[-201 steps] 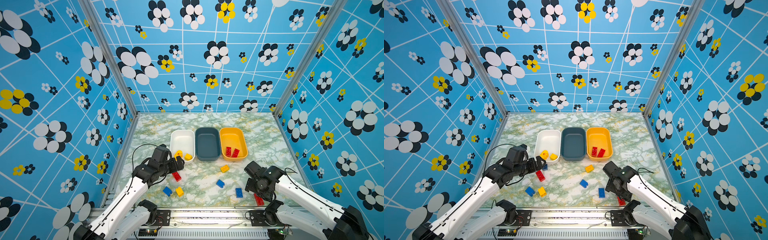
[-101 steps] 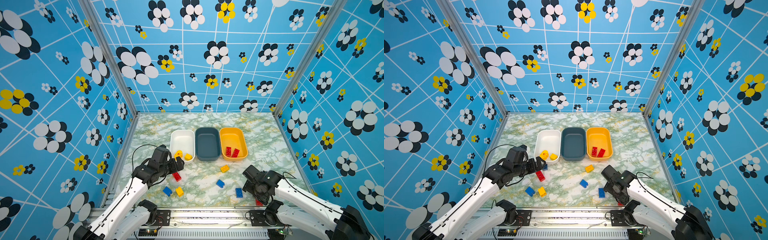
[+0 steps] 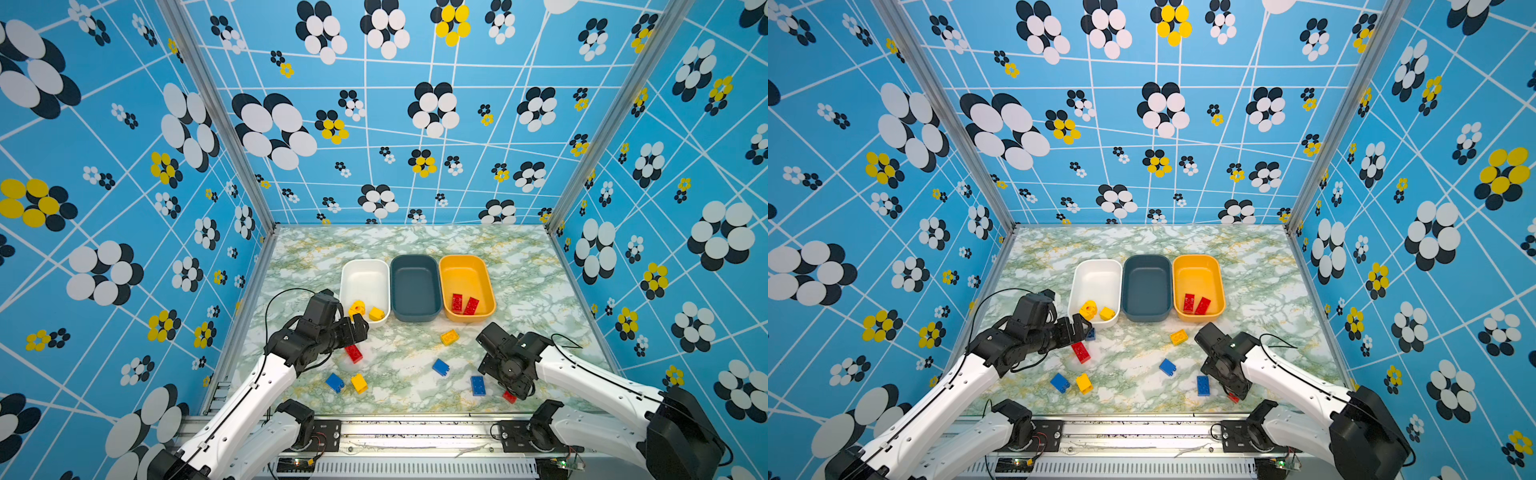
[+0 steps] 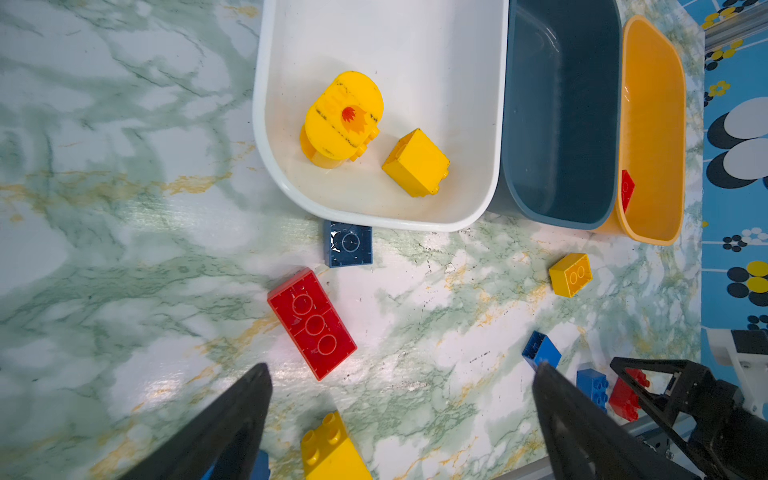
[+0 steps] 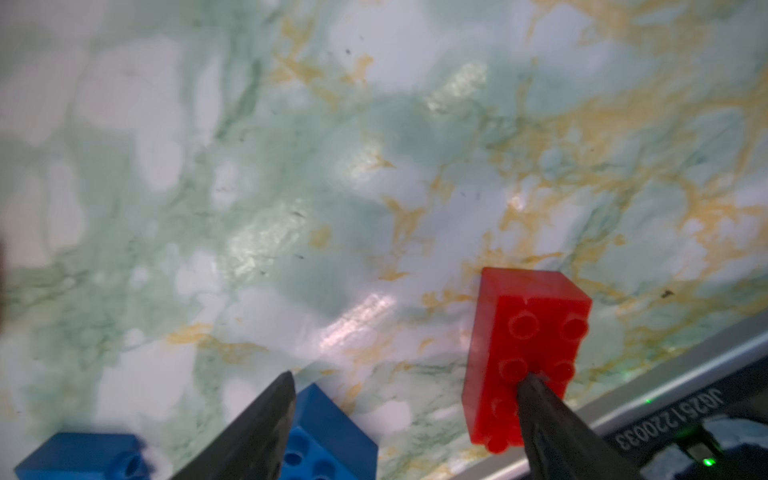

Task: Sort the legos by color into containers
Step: 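Close the right gripper on the red brick and lift it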

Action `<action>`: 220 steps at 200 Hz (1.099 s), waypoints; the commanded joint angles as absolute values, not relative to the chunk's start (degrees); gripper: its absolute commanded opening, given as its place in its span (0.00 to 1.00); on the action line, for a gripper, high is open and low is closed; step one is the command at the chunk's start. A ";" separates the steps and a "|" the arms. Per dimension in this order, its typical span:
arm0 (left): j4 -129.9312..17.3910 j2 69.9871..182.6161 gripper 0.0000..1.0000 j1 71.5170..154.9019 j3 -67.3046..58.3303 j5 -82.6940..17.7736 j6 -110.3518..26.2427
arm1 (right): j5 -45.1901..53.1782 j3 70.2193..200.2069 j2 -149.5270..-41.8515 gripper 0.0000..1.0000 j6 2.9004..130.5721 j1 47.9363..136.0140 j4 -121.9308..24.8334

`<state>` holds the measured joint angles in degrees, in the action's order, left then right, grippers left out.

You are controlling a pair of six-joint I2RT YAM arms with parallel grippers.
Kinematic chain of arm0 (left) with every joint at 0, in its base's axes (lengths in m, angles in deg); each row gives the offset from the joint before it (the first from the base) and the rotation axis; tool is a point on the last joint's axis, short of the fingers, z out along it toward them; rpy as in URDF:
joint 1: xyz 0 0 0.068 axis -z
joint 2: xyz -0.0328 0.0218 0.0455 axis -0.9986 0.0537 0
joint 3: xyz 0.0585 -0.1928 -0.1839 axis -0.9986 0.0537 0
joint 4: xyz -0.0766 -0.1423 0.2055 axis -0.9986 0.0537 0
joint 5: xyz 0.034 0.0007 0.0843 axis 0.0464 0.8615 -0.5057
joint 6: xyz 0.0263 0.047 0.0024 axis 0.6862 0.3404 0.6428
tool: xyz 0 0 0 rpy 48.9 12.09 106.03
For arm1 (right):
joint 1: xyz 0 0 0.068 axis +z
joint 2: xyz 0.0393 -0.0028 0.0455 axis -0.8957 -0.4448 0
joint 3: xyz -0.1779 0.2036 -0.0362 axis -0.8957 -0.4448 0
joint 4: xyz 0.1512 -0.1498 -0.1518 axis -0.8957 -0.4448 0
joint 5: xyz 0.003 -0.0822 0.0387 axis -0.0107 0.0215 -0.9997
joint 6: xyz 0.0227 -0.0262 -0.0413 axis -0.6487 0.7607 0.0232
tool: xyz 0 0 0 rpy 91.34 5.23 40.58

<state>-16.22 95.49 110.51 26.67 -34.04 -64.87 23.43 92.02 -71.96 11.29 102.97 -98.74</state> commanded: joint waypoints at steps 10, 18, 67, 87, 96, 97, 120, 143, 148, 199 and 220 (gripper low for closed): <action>-14.43 95.47 0.99 110.32 24.97 -33.33 -63.72 | 27.12 95.49 -74.08 0.85 14.12 103.32 -94.03; -14.47 95.36 0.99 110.30 25.11 -33.43 -63.77 | 27.67 96.43 -74.54 0.86 14.80 103.29 -94.05; -14.61 95.58 0.99 110.40 24.79 -33.38 -63.91 | 29.14 99.63 -71.11 0.86 16.39 103.29 -101.47; -14.77 95.68 0.99 110.39 24.88 -33.28 -63.96 | 30.24 97.98 -68.19 0.84 15.25 103.25 -105.87; -14.87 95.75 0.99 110.42 24.88 -33.23 -63.92 | 30.12 96.32 -67.22 0.84 14.79 103.23 -106.37; -14.87 95.75 0.99 110.40 24.89 -33.18 -63.93 | 30.04 96.17 -67.08 0.84 14.72 103.23 -106.36; -15.11 96.14 0.99 110.46 24.80 -33.04 -63.88 | 28.82 92.18 -66.29 0.82 13.39 102.88 -105.14; -15.14 96.58 0.99 110.39 24.55 -32.84 -63.90 | 28.51 90.15 -66.86 0.79 12.41 102.78 -103.84; -15.15 96.74 0.99 110.39 24.38 -32.77 -63.81 | 28.46 89.84 -67.02 0.79 12.35 102.77 -103.69; -14.61 97.16 0.99 110.45 23.65 -33.03 -63.54 | 27.37 86.33 -69.12 0.68 10.64 102.02 -98.64; -14.52 97.22 0.99 110.41 23.59 -33.10 -63.55 | 27.21 85.52 -70.22 0.60 10.08 101.85 -96.38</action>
